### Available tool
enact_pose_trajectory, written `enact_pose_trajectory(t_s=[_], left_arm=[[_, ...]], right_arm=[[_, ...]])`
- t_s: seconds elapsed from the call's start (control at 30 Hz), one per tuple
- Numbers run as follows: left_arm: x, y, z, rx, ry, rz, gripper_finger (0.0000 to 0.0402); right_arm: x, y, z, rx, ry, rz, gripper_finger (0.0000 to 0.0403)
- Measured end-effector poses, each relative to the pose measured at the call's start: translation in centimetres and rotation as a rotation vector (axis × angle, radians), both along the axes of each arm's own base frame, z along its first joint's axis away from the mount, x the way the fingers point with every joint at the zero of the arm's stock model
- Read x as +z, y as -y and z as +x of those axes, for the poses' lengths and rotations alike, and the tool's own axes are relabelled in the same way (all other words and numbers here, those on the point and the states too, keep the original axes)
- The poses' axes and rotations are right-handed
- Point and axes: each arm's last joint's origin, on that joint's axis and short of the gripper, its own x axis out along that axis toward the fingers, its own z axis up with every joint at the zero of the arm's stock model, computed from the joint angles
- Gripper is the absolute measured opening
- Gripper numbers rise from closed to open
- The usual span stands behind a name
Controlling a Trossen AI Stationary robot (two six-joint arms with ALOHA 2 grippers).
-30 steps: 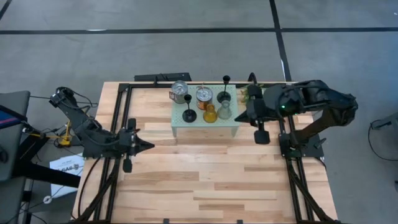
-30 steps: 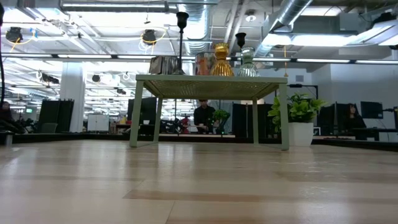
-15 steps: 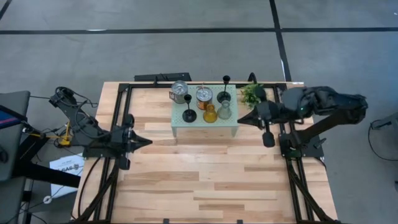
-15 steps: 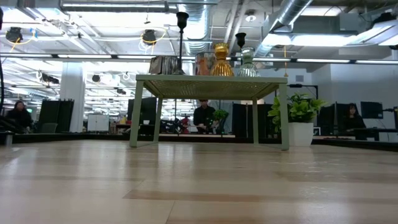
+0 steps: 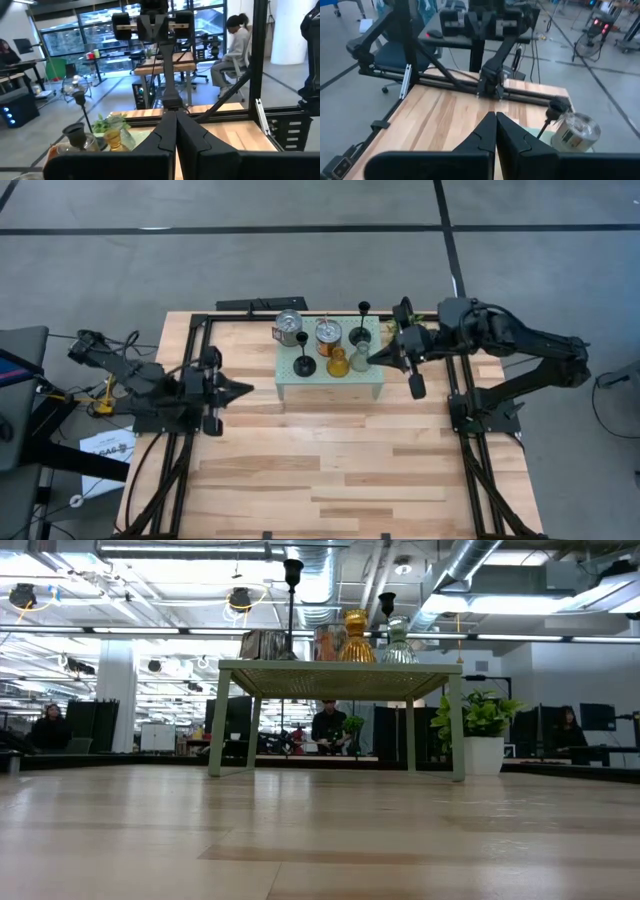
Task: Pick & Place candle stick holders
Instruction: Return to Home Position
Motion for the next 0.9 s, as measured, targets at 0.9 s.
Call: enact_pose_trajectory(t_s=[0.9], left_arm=[[-0.2, -5.8, 1.8, -0.075, 0.006, 0.031, 0.0003]], right_arm=[[0.6, 3.1, -2.0, -0.085, 0.016, -0.011, 0.0000]])
